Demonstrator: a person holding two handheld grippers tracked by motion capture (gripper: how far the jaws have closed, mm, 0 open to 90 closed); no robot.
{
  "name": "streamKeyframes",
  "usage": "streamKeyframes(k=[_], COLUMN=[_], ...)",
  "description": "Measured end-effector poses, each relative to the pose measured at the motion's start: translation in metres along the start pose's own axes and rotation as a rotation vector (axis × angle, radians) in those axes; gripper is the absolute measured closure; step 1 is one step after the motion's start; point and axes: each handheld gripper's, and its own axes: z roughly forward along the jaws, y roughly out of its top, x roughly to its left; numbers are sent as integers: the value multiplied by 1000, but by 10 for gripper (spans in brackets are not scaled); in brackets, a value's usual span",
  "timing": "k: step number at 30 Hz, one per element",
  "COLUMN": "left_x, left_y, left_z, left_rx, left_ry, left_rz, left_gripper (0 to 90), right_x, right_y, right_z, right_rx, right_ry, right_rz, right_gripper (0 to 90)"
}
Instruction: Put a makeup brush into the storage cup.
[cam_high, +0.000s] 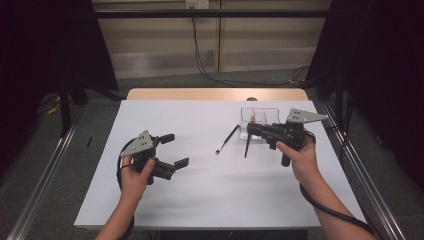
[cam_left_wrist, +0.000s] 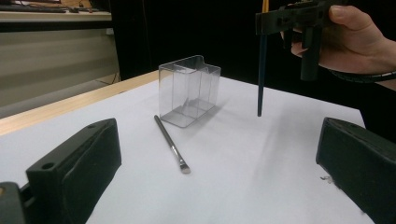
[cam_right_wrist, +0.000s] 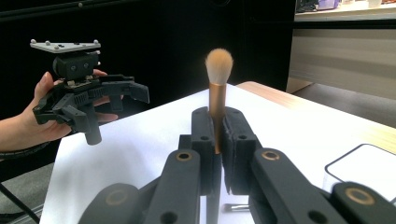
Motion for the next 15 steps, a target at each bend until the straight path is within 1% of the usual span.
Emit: streamKeyframes(k=[2, 6, 7, 8, 9, 10, 15], left_x=[0, 0, 0, 1, 1, 1, 1], left_y=[0, -1, -1, -2, -2, -3, -6], left_z=[-3, -11, -13, -15, -17, -20, -28], left_rx=[6, -3, -6, -2, -2, -8, 0], left_ry=[6, 14, 12, 22, 25, 26, 47], left_rz=[6, 10, 5, 7, 9, 1, 4], left_gripper=[0, 0, 0, 0, 0, 0, 0], right_x=[0, -1, -1, -1, -1, -1, -4], right_y=[0, 0, 0, 1, 1, 1, 2], right_z=[-1, -2, -2, -2, -2, -2, -3], right_rx=[1, 2, 2, 2, 2, 2, 0], right_ry=[-3, -6, -6, -9, -11, -12, -20], right_rz=[-2, -4, -4, -6, -6, -5, -3], right_gripper=[843, 844, 843, 844, 844, 843, 843])
